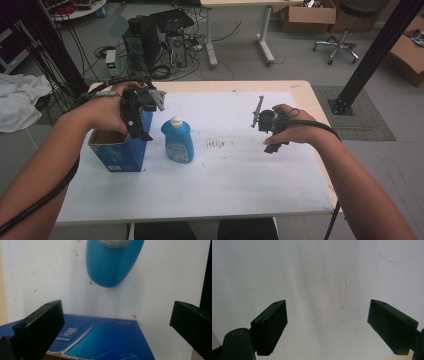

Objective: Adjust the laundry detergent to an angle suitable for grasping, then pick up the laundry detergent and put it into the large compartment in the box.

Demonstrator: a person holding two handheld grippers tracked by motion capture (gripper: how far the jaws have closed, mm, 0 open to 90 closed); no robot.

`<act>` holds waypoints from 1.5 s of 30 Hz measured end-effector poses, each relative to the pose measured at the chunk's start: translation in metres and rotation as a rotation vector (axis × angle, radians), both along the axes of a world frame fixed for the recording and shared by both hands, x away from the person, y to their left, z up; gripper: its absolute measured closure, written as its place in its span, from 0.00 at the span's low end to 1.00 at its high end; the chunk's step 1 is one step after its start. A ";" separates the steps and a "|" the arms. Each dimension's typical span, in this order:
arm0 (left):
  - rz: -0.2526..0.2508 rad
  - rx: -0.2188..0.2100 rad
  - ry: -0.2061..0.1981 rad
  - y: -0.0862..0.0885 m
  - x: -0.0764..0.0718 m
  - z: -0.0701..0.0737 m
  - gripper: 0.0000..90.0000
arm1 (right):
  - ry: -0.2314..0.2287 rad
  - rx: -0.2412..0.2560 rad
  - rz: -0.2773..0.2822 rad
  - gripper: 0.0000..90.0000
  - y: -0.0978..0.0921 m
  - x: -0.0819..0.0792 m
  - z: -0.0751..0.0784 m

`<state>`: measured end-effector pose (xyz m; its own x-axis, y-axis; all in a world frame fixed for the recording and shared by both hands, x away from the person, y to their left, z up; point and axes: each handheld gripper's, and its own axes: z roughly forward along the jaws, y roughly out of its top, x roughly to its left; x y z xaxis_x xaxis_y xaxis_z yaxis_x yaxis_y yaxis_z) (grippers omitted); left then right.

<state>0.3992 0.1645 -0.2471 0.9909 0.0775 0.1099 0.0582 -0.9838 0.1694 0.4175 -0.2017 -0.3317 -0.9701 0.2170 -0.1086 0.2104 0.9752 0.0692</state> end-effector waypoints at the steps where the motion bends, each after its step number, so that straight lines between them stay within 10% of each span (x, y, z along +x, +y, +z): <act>1: 0.002 0.000 -0.001 0.000 0.000 0.001 0.00 | 0.000 0.000 0.000 0.18 0.000 0.000 0.000; 30: -0.028 -0.017 -0.037 -0.001 0.005 0.013 0.00 | -0.026 0.013 -0.021 0.18 -0.003 -0.006 0.010; 45: -0.131 -0.054 -0.048 -0.005 0.006 0.023 0.00 | -0.036 0.003 -0.032 0.18 -0.001 -0.005 0.006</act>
